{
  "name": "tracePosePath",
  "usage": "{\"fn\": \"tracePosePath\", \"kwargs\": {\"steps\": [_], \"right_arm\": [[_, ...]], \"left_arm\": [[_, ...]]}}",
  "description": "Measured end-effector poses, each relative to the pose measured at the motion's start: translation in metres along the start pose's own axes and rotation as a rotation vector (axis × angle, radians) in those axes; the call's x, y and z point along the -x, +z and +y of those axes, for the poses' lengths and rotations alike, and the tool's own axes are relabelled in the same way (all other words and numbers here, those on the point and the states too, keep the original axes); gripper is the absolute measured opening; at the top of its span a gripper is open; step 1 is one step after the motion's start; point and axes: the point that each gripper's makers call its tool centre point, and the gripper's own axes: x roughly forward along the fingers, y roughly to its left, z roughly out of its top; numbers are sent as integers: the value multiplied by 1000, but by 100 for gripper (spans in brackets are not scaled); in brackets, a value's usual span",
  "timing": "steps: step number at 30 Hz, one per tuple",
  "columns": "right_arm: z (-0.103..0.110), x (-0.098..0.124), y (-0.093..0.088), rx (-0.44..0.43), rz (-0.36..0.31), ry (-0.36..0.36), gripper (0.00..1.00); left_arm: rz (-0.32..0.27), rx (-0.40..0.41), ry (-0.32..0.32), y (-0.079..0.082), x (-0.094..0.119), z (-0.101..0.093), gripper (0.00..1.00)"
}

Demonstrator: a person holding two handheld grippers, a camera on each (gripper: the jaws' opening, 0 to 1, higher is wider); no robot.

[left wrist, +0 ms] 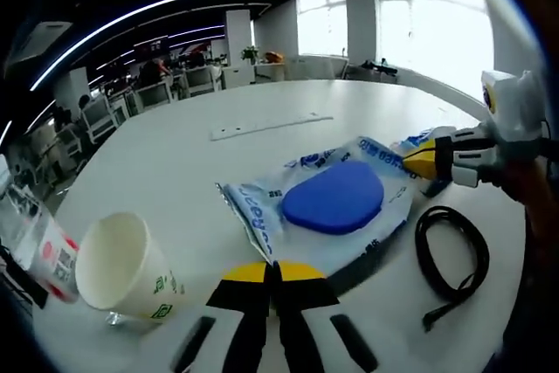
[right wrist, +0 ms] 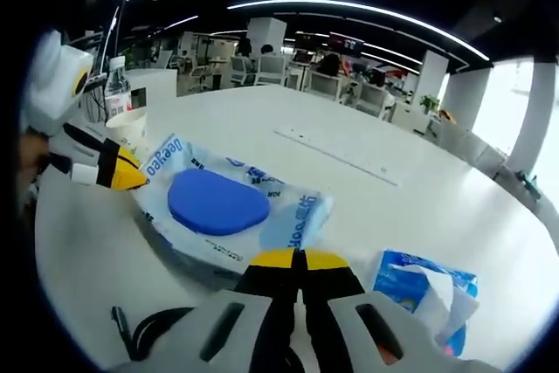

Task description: Arrange the tabletop items into an orderly group along one side of the table until the central work area is clear of visible clutter.

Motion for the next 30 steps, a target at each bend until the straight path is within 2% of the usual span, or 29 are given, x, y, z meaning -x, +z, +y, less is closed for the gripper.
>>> {"fn": "tracePosePath", "kwargs": {"steps": [11, 15, 17, 19, 24, 30], "right_arm": [[6, 2, -2, 4, 14, 19, 0], [10, -3, -5, 2, 22, 37, 0], [14, -5, -4, -2, 5, 56, 0], [15, -9, -9, -28, 22, 69, 0], [18, -13, -23, 1, 53, 62, 0], [20, -14, -25, 28, 62, 59, 0]], "left_arm": [[22, -11, 18, -3, -7, 6, 0], [34, -45, 49, -6, -10, 10, 0], [47, -66, 66, -9, -10, 12, 0], [49, -79, 72, -11, -12, 12, 0], [65, -80, 54, -17, -17, 10, 0], [65, -114, 65, -17, -17, 9, 0]]}}
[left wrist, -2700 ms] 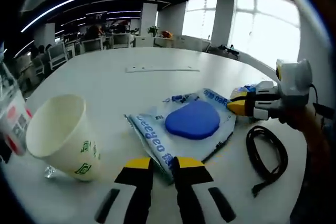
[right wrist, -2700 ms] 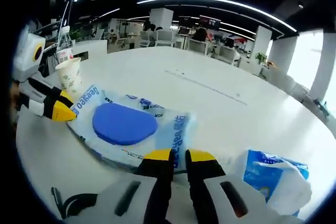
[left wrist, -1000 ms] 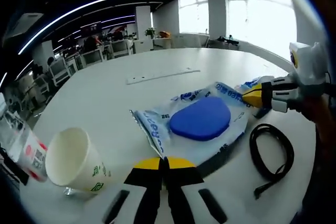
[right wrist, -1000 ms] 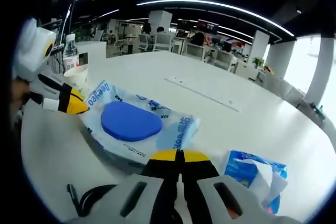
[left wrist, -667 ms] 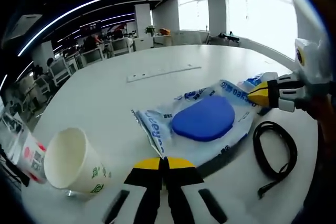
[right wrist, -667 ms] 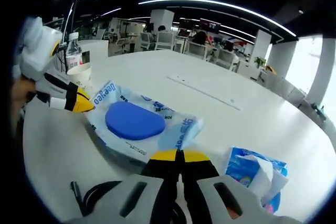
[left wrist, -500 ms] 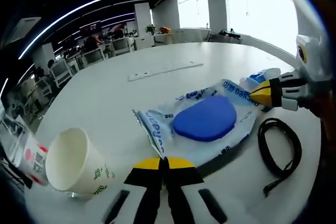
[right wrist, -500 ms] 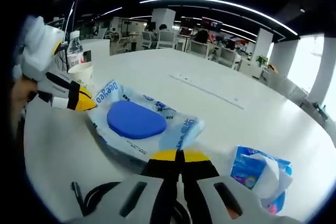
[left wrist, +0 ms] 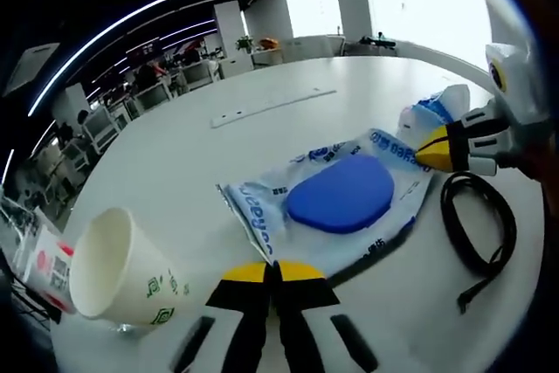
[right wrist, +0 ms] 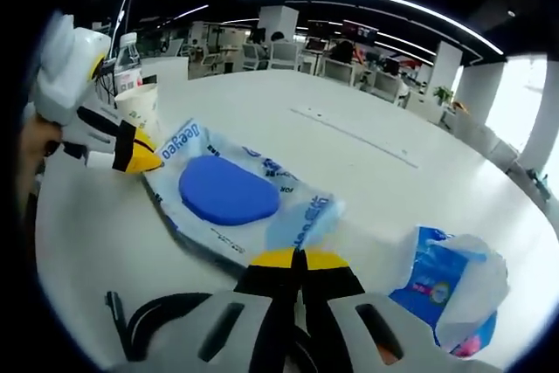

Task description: Arrange the tabletop items into an orderly group along one side of the table until the central work area is clear of visible clutter.

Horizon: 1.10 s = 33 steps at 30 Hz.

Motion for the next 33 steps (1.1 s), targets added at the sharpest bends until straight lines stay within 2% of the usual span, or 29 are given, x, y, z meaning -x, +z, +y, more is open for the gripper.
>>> {"fn": "tracePosePath", "kwargs": {"steps": [6, 13, 23, 30, 33], "right_arm": [[0, -1, -1, 23, 7, -9, 0], [-1, 0, -2, -16, 12, -13, 0], [-4, 2, -1, -59, -8, -12, 3], [-6, 8, 3, -74, -30, -9, 4], [-6, 11, 6, -85, -47, -3, 7]], "left_arm": [[1, -21, 4, 0, 0, 1, 3], [-19, -68, 13, 1, 3, 5, 9], [-36, -29, -16, 1, 7, 7, 13], [-42, -70, -10, 5, 16, 5, 20], [-77, -72, 6, 13, 24, 8, 22]]}}
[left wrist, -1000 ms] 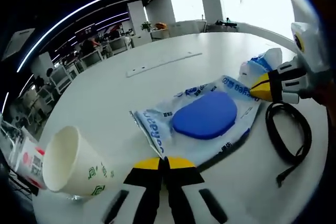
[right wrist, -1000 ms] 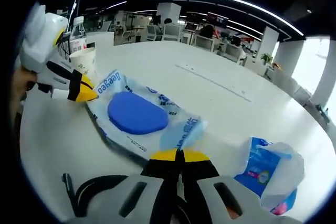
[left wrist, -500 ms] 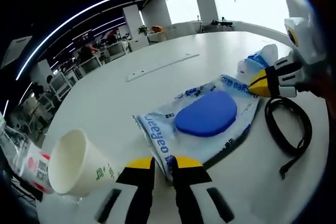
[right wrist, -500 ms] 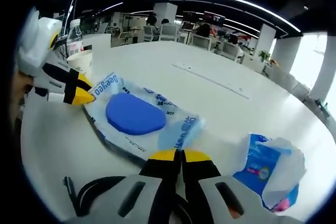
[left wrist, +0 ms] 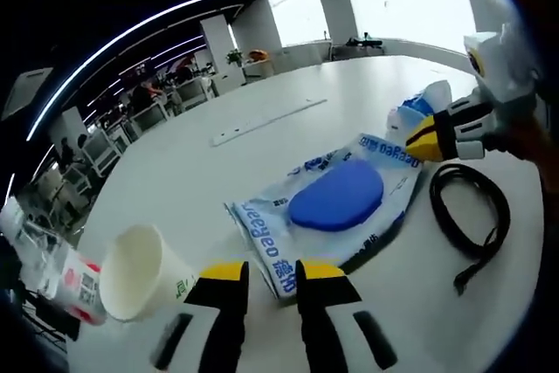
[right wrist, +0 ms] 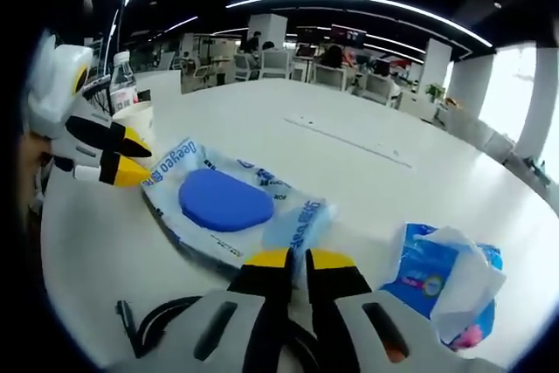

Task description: Arrange the tabletop items into an orderly group along one side of the table until the central work area is clear of visible clutter.

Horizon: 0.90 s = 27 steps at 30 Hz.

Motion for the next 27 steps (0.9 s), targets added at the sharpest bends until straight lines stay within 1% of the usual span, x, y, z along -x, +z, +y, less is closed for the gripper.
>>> {"fn": "tracePosePath", "kwargs": {"steps": [1, 2, 4, 7, 9, 11, 12, 14, 18, 20, 22, 23, 24, 27], "right_arm": [[2, 1, 3, -13, -19, 13, 9], [3, 2, 4, -24, -28, 20, 10], [4, 3, 4, -24, -27, 27, 10], [5, 3, 5, -13, -38, 31, 15], [7, 3, 6, -9, -48, 37, 20], [11, 4, 8, -10, -60, 55, 23], [12, 4, 9, -7, -70, 61, 27], [15, 4, 16, -4, -104, 77, 31], [15, 5, 17, 8, -107, 76, 40], [16, 5, 18, -3, -113, 81, 44], [16, 6, 22, -41, -140, 91, 55], [17, 7, 23, -41, -147, 98, 60], [17, 7, 23, -41, -148, 99, 61], [18, 8, 25, -17, -154, 97, 63]], "left_arm": [[-21, 14, 5, 4, 2, 1, 27], [-27, 15, -2, 6, 3, 0, 29], [-32, 22, -12, 7, 4, -2, 30], [-43, 25, -23, 10, 4, -4, 33], [-48, 18, -23, 11, 3, -5, 36], [-68, 16, -25, 14, 4, -6, 37], [-79, 19, -28, 15, 5, -7, 38], [-98, 25, -34, 19, 8, -8, 42], [-108, 19, -42, 22, 9, -11, 45], [-113, 17, -42, 23, 9, -11, 49], [-115, 18, -42, 24, 10, -11, 56], [-117, 15, -48, 24, 10, -12, 59], [-117, 15, -49, 24, 10, -13, 62], [-119, 8, -43, 25, 11, -13, 65]]}}
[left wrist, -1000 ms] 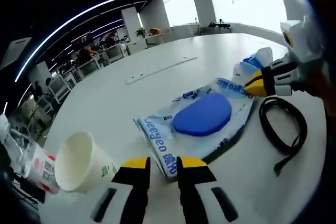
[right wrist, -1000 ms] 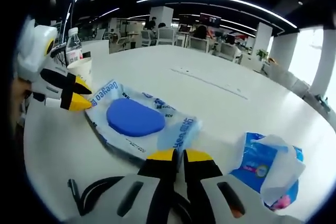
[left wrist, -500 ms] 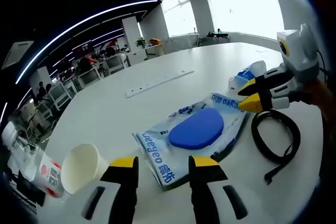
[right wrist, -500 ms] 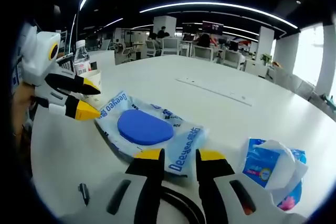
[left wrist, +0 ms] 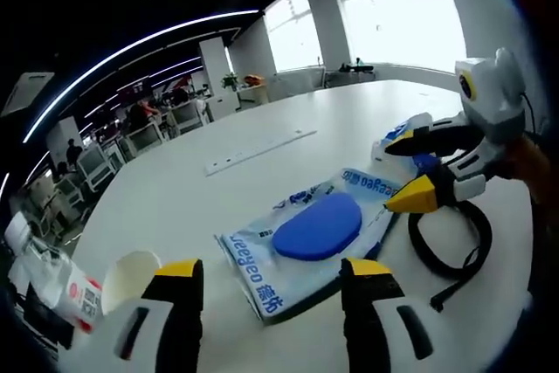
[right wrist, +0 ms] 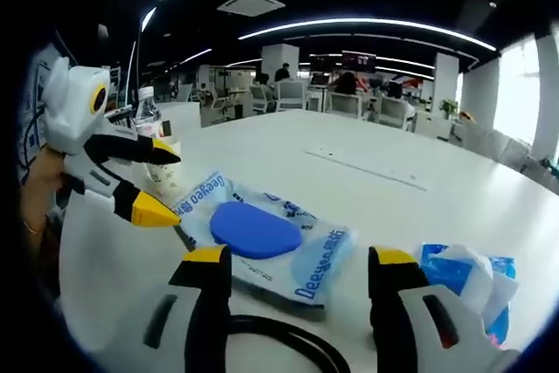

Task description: Arrange the tabletop items into an orderly group along one side of the table until the central work area is clear of visible clutter.

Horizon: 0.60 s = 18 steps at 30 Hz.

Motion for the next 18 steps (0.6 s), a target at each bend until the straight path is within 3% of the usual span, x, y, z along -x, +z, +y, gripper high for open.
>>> {"fn": "tracePosePath", "kwargs": {"steps": [7, 11, 18], "right_arm": [[-1, 2, 5, 25, -32, -5, 77], [0, 4, 7, 38, -54, -8, 87], [4, 13, 9, 46, -73, 3, 91]], "left_arm": [[-21, -6, -18, 6, 4, -5, 74], [-32, 24, -38, 6, 5, -8, 88], [-44, 31, -47, 4, 11, -6, 96]]}}
